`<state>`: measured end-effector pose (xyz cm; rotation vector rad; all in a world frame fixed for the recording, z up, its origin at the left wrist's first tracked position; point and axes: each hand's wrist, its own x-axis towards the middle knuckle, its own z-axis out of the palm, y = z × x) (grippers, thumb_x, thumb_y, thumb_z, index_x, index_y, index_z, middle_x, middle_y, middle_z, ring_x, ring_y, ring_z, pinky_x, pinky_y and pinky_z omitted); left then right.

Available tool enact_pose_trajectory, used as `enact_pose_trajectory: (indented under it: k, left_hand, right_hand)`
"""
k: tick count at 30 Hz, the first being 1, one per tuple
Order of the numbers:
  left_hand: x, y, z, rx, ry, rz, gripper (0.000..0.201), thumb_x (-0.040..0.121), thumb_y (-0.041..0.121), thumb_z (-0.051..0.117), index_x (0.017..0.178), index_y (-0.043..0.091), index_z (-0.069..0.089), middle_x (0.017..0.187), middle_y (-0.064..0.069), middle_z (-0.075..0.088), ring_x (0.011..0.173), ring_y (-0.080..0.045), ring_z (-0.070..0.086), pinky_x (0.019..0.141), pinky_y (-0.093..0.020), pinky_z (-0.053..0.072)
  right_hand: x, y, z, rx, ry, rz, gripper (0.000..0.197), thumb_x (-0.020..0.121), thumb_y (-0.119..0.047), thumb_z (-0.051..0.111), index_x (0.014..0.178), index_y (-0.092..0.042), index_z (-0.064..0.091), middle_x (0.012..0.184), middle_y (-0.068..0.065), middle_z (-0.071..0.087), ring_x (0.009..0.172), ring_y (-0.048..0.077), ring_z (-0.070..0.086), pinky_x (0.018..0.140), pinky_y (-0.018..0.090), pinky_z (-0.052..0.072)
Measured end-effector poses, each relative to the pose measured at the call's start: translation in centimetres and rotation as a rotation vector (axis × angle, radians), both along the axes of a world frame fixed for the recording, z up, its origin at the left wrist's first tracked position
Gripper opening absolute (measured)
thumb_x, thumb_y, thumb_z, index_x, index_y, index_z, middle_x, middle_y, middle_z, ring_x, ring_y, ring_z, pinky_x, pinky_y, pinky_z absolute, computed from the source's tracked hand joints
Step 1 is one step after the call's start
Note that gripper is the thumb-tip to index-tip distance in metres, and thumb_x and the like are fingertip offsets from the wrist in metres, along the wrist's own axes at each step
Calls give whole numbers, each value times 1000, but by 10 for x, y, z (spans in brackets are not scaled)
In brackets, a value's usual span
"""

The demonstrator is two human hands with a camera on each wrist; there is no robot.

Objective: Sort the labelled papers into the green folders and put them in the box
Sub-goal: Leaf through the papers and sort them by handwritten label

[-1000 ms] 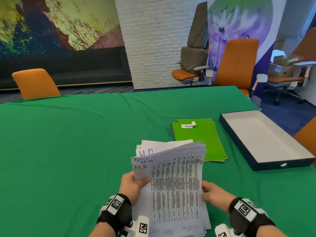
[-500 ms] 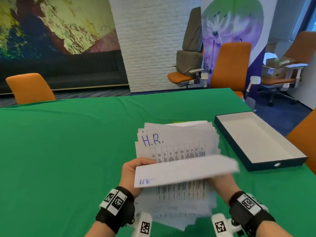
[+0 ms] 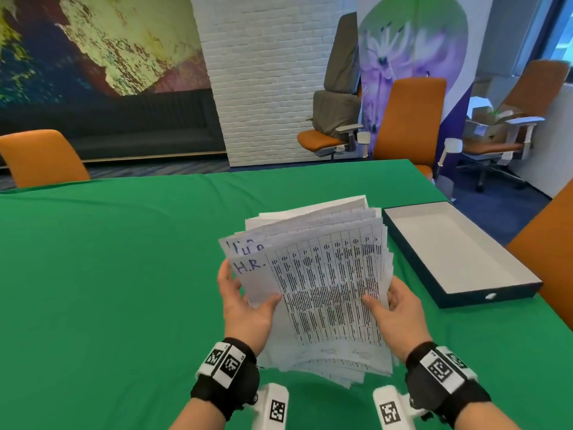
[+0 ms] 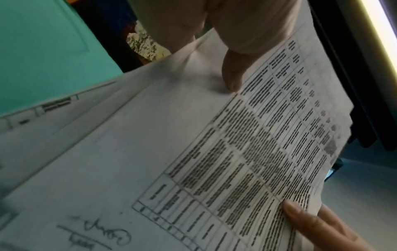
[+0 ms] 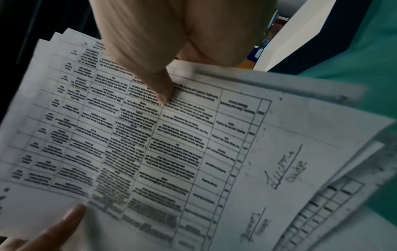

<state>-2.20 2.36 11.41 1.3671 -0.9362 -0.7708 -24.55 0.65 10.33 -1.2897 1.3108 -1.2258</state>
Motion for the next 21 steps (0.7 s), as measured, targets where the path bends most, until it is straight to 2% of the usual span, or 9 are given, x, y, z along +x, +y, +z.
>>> enact_pose_trajectory:
  k: [2, 3, 4, 6, 7, 12, 15, 18, 21]
  left_hand:
    - [5, -7, 0, -29, 79, 18, 101, 63, -4, 79, 138, 34, 24, 143, 8, 37, 129, -10, 39, 110, -40, 28]
    - [7, -10, -1, -36, 112, 11, 92, 59, -6, 80, 133, 24, 34, 133, 0, 52, 121, -15, 51, 106, -45, 38]
    - [8, -11, 0, -32, 118, -2, 75, 58, -8, 80, 122, 13, 47, 116, -3, 63, 109, -17, 60, 100, -46, 45]
    - [6, -8, 4, -2, 68, -17, 47, 61, -8, 79, 96, 18, 61, 96, 3, 69, 92, -11, 65, 91, -40, 51]
    - [4, -7, 4, 3, 56, -15, 43, 62, -7, 78, 92, 20, 61, 94, 5, 69, 90, -9, 65, 88, -37, 52]
    - [0, -7, -3, 21, 97, 30, 34, 76, -1, 70, 96, 23, 57, 98, 4, 67, 92, -15, 65, 78, -37, 57]
    - [-7, -7, -3, 19, 38, -14, 37, 82, 0, 64, 101, 29, 52, 105, 6, 64, 101, -18, 64, 86, -42, 54]
    - [-8, -7, -4, 22, -32, -8, 56, 78, 4, 69, 120, 27, 40, 121, 2, 56, 114, -19, 55, 100, -45, 45]
    - [-6, -4, 2, 1, -75, -20, 85, 75, 7, 74, 136, 33, 21, 131, 3, 47, 124, -17, 46, 108, -46, 35]
  right_hand:
    - [0, -1, 4, -17, 5, -16, 38, 87, 1, 60, 107, -32, 56, 94, -23, 61, 84, -18, 59, 69, 3, 44]
    - [-1, -2, 4, -30, 2, -24, 38, 87, 1, 59, 103, -34, 56, 93, -23, 62, 82, -20, 59, 69, 3, 45]
    - [-1, -1, 5, -39, 4, -31, 39, 88, 1, 58, 99, -36, 56, 93, -22, 63, 82, -20, 60, 71, 4, 45]
    - [-3, 1, 6, -40, 12, -33, 38, 88, 0, 58, 97, -37, 57, 94, -21, 64, 82, -17, 61, 75, 9, 46]
    - [-3, 1, 4, -34, 24, -26, 38, 88, 0, 59, 97, -37, 57, 95, -20, 64, 84, -15, 61, 79, 12, 47]
    - [-1, 5, -3, 16, 99, 43, 34, 88, -7, 60, 99, -39, 55, 101, -18, 63, 99, 3, 61, 92, 31, 49]
    - [9, 9, -4, 31, 95, 87, 34, 89, -8, 59, 99, -40, 52, 100, -22, 60, 100, 2, 59, 94, 28, 46]
    - [16, 12, 0, 12, 98, 85, 42, 85, -7, 64, 112, -33, 48, 106, -20, 58, 100, -6, 54, 101, 34, 44]
    - [14, 4, 3, -76, 88, -27, 73, 80, -4, 69, 136, -32, 30, 131, -9, 49, 122, 9, 47, 110, 42, 33]
